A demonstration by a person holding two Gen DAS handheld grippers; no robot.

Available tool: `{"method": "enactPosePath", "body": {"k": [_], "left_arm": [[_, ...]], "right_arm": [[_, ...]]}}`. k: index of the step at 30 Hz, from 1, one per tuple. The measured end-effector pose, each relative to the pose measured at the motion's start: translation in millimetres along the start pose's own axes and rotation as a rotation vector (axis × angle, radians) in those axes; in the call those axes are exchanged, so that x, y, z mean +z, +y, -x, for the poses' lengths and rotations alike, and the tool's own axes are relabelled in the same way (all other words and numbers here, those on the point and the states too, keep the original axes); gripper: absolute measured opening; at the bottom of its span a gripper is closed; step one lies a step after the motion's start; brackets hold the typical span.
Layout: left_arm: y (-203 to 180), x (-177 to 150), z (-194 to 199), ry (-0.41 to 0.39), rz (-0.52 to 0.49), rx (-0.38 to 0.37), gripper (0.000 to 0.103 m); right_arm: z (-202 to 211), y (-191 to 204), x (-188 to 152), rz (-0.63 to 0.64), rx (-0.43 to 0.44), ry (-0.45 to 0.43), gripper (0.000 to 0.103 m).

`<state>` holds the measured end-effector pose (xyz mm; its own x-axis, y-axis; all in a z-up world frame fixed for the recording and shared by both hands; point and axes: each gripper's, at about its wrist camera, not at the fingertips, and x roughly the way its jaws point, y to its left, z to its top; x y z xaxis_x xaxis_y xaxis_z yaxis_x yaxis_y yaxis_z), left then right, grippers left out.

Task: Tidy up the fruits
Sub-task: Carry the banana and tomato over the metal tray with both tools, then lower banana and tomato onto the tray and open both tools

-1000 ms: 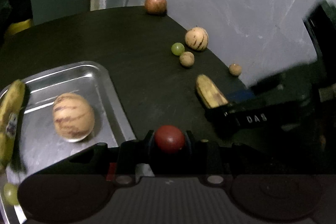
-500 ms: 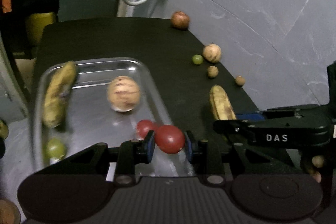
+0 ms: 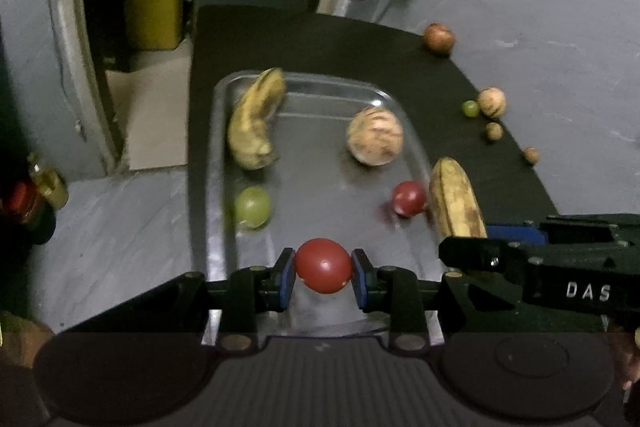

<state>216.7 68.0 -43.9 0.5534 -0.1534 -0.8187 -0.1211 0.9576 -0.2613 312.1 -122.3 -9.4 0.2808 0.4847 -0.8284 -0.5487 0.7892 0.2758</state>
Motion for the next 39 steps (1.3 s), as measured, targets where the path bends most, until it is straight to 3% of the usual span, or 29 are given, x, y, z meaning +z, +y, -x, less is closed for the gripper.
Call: {"method": "enactPosePath", "body": {"k": [15, 30, 35, 39], "left_arm": [[20.4, -2.6, -9.1, 0.013, 0.046, 0.027, 0.032], [22.4, -9.1, -13.4, 0.042, 0.064, 0.052, 0.032], [22.8, -8.3, -12.3, 0.049, 0.086, 0.054, 0.032], [22.5, -6.7, -8.1, 0.042, 0.109, 0.057, 0.041]], "right_arm": [[-32.4, 11.0, -14.7, 0.045, -0.088, 0.08, 0.031], [-33.8, 10.2, -18.4, 0.058, -0.101, 0.075, 0.032], [-28.4, 11.4, -18.6, 0.077, -0.094, 0.059, 0.039], [-21.5, 11.9, -20.5, 0.099, -0.092, 0.048, 0.044]]}}
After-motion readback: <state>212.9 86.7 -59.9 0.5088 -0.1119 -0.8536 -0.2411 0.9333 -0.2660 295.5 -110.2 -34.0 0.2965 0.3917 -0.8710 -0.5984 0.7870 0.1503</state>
